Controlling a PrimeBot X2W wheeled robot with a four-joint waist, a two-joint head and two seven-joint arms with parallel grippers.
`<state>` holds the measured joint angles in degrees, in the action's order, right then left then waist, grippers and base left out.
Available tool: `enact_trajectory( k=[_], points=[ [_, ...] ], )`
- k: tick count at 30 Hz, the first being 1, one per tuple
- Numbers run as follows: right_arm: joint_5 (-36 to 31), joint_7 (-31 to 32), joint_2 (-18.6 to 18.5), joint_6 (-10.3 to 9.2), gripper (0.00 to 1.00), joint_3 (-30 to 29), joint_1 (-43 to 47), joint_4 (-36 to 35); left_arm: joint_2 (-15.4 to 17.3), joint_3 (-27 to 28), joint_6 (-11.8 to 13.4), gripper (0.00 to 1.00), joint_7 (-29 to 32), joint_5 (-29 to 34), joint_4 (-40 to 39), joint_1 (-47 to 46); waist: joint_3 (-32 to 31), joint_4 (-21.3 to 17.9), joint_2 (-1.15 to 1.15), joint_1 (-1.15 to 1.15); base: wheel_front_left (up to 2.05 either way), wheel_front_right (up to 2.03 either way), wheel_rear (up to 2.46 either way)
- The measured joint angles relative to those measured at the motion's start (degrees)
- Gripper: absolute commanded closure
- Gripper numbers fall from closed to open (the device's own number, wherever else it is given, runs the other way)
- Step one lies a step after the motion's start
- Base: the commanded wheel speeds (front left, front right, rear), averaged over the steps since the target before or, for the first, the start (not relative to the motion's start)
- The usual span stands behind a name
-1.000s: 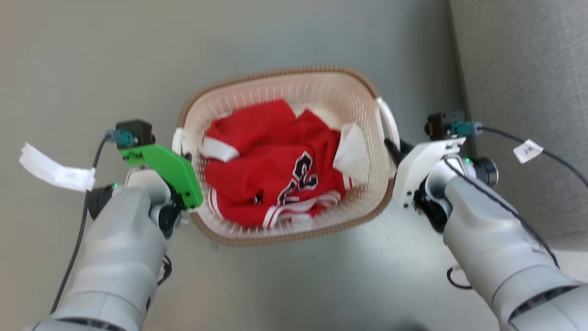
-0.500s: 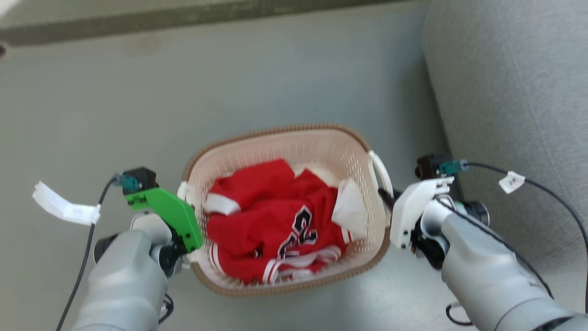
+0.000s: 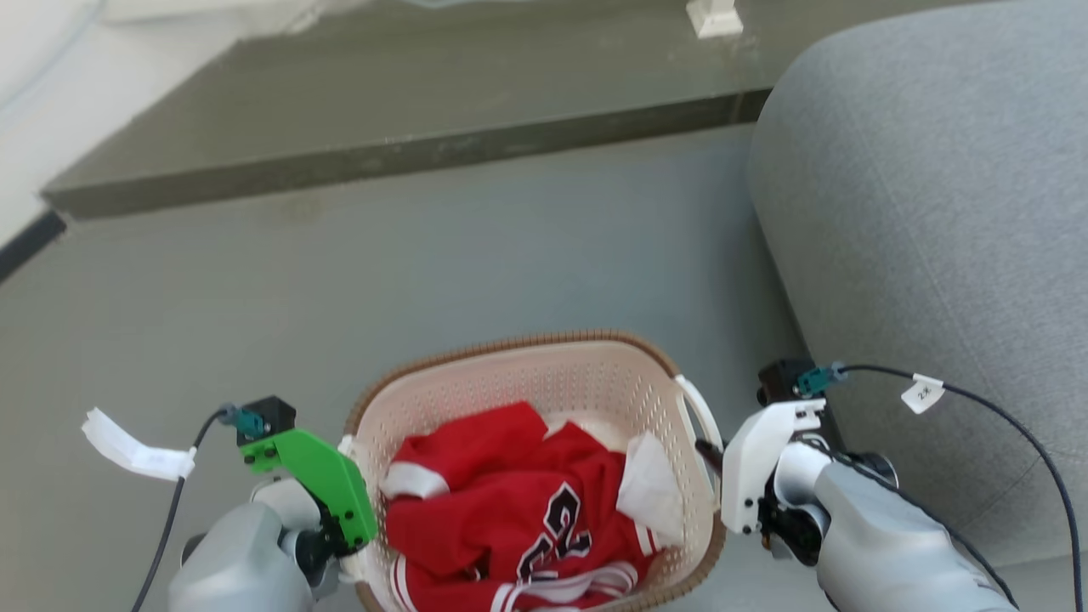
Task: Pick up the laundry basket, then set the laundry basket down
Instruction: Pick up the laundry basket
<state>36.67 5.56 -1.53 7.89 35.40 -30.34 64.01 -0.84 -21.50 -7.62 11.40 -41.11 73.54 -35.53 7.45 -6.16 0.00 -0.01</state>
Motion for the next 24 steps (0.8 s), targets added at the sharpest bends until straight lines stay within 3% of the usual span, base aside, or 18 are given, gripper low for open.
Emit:
enact_trajectory(
  k=[12, 24],
  points=[
    [3.4, 4.5, -0.1, -0.01, 1.0, 1.8, 2.9, 0.1, 0.1, -1.0, 0.0, 1.0, 3.8, -1.1, 0.2, 3.2, -7.9, -1.1, 0.0, 0.0, 0.0, 0.0, 0.0],
    [5.8, 7.3, -0.2, -0.01, 1.0, 3.5, 4.4, 0.3, 0.3, -1.4, 0.1, 1.0, 5.8, -2.1, 0.3, 5.4, -11.2, -1.2, 0.0, 0.0, 0.0, 0.0, 0.0]
  ],
)
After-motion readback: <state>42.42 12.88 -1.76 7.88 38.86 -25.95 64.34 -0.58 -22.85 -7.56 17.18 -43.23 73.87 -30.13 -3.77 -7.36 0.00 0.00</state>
